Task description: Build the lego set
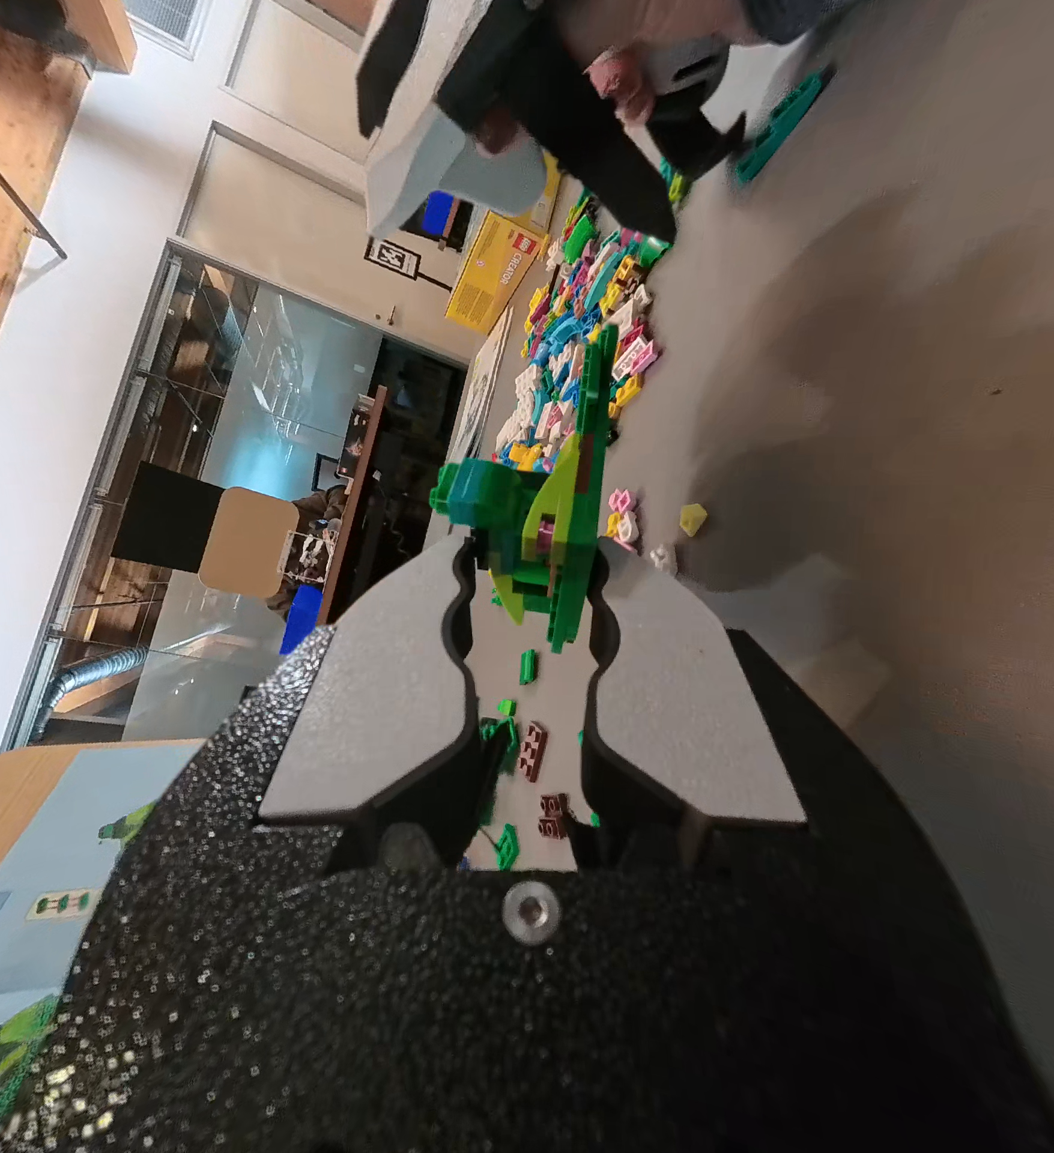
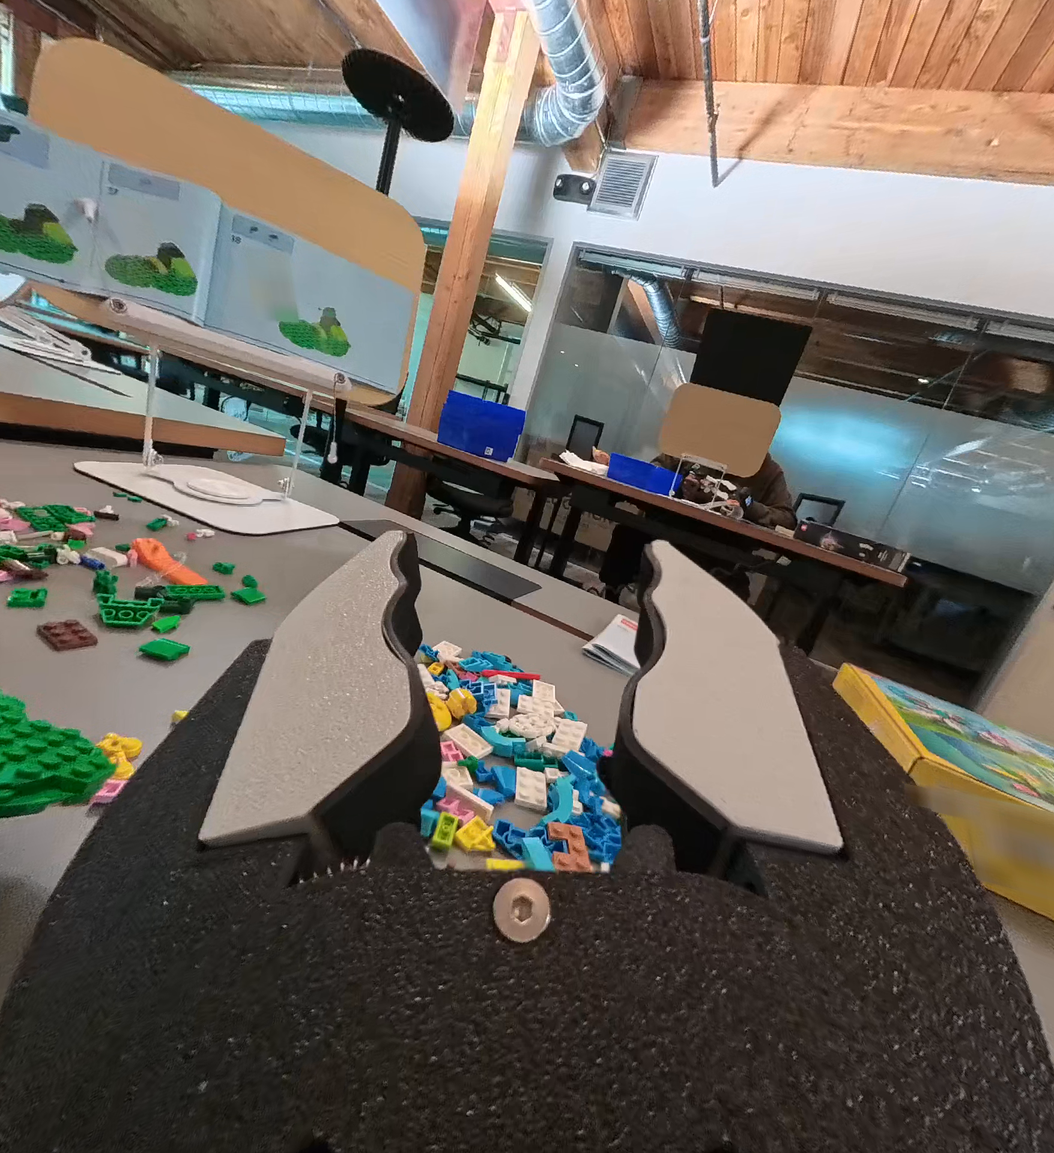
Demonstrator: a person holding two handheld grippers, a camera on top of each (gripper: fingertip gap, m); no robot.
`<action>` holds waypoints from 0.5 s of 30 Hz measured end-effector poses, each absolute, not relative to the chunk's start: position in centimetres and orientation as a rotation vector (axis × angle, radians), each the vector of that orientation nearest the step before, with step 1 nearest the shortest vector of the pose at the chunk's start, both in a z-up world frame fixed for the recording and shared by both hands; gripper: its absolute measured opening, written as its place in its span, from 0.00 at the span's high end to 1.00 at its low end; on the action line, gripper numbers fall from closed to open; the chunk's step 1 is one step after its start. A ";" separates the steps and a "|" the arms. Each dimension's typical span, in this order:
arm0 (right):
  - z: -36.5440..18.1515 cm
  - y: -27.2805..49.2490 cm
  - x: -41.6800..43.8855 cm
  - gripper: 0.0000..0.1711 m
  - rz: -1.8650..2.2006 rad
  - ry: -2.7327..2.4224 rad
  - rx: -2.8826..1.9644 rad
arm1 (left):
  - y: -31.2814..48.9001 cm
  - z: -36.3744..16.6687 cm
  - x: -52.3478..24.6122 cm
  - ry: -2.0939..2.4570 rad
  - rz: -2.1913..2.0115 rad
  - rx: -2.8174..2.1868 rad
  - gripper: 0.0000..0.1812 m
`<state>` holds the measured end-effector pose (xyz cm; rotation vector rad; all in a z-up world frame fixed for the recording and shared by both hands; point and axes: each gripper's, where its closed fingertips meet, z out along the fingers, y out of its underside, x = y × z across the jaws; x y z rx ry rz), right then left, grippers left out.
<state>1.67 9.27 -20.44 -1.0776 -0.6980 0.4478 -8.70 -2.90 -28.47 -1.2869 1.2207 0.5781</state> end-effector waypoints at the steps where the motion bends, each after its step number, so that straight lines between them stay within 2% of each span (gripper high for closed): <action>1: -20.4 9.2 1.6 0.61 0.446 -0.698 -1.076 | -2.8 -28.5 -8.8 1.219 0.577 -1.292 0.81; 8: -21.0 9.2 0.9 0.65 0.413 -0.746 -1.074 | -2.7 -28.7 -9.0 1.220 0.593 -1.295 0.81; 15: -20.7 9.6 1.4 0.64 0.385 -0.709 -1.069 | -2.8 -28.8 -8.8 1.232 0.603 -1.285 0.81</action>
